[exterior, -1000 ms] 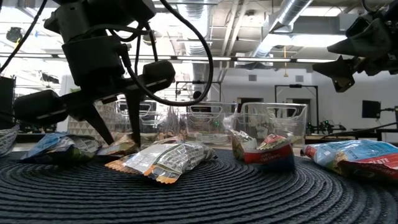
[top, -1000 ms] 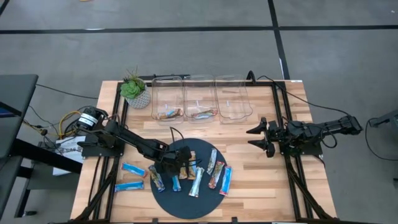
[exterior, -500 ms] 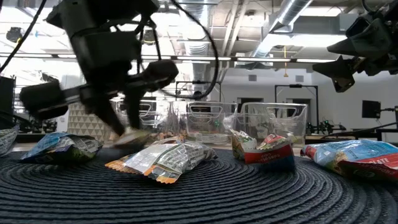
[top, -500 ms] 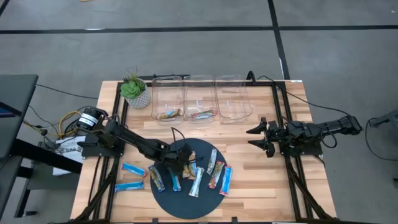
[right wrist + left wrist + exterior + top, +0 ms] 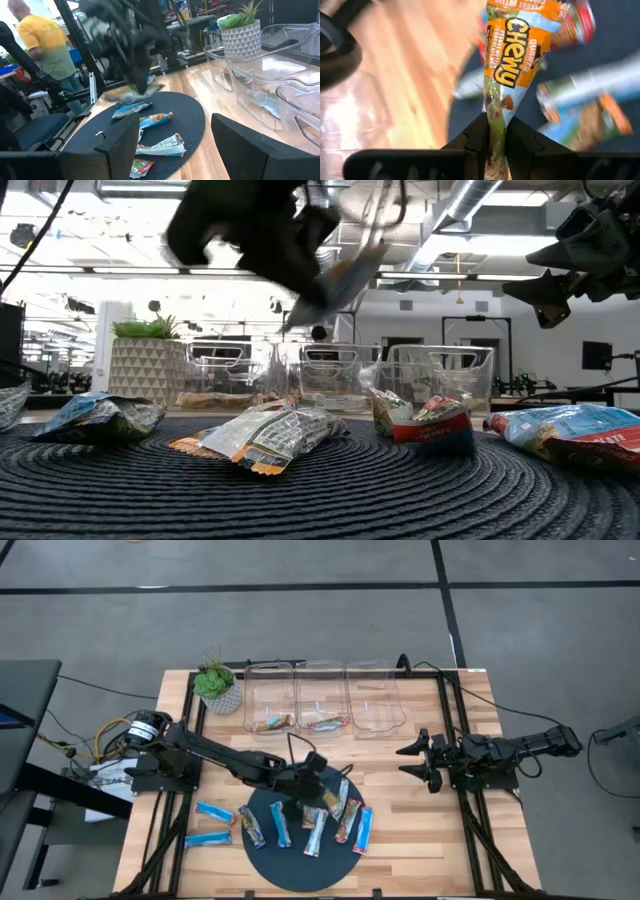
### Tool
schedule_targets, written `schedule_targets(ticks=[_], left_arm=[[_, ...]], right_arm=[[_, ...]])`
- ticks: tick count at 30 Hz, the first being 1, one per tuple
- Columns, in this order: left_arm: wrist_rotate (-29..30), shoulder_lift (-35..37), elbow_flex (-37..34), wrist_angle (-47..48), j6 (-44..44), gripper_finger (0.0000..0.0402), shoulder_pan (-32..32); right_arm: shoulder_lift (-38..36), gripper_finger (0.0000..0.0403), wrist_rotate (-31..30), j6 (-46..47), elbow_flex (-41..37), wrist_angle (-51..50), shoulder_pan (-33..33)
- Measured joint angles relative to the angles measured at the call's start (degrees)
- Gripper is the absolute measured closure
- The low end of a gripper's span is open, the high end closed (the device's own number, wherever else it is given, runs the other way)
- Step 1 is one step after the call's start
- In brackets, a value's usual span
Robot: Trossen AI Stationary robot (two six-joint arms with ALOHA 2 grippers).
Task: Pick and place Granola Bars by type
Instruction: Put the orange bar into the left transparent bin
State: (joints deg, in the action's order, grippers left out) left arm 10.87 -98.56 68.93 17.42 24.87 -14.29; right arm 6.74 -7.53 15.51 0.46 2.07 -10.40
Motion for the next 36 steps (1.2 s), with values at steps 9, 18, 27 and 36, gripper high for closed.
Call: schedule_targets(ticks=[9,18,27,36], left_arm=[[0.1,0.0,12.9,-0.2,-7.9,0.0356,3.5],[0.1,0.0,17.4,-0.1,-10.9,0.0356,5.6],[0.5,0.0,17.1,5.3,-11.1,0.0356,10.0],[2.0,0.0,17.1,12.2,-12.5,0.0356,18.7]], right_arm=[[0.0,0.0159,0.0,0.0,0.0,0.0,0.0],[0.0,0.0159,0.0,0.0,0.0,0.0,0.0],[0.0,0.0159,0.0,0.0,0.0,0.0,0.0],[0.0,0.0159,0.0,0.0,0.0,0.0,0.0]])
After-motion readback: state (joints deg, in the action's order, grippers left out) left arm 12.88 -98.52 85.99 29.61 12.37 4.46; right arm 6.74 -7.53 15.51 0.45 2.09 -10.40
